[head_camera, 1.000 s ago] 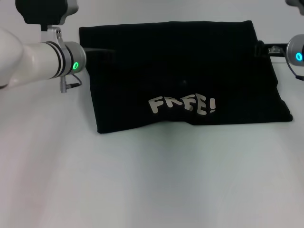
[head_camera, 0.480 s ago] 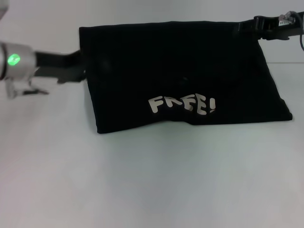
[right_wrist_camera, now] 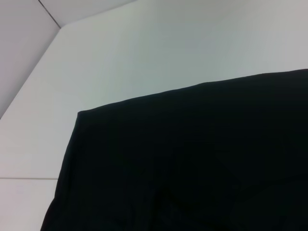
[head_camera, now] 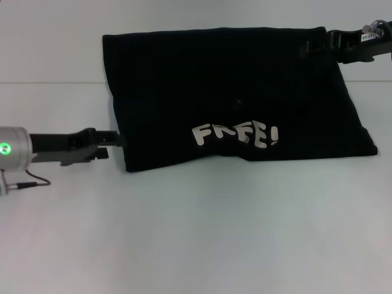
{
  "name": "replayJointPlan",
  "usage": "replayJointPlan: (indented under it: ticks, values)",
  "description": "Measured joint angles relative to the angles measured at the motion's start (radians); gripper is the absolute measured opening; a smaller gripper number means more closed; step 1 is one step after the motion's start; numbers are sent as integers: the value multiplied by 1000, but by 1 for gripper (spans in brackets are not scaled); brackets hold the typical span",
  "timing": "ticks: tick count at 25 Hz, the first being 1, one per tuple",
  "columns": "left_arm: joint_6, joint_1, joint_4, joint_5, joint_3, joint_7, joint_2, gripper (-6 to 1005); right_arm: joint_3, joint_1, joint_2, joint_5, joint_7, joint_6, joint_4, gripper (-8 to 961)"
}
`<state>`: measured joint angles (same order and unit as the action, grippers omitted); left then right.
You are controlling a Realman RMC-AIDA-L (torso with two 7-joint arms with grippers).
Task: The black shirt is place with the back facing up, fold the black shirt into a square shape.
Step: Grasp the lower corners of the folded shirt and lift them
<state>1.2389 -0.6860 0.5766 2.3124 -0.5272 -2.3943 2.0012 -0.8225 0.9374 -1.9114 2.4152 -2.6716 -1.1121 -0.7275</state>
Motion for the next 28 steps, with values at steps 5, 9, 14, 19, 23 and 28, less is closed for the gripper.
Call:
replayJointPlan:
  ticks: [5,9,14,19,23,28]
  values:
    - [-88,-23,-77,-3,5,0,18,635,5,-8,0,1,0,1,5,676]
    - [-145,-41,-105,-3,1,-2,32,627,6,-13,0,1,-1,5,9,675]
    - [-211,-55,-140,2,0,6,37,617,6,-16,1,1,-1,5,10,676]
    - [-212,-55,-142,4,-1,9,44,606,6,-19,3,1,-1,6,10,676]
    - [-201,-61,-142,4,-17,10,56,598,6,-19,3,1,-1,6,10,676]
    - [-219,-69,-140,3,-50,3,59,588,6,-19,3,1,-1,6,11,675]
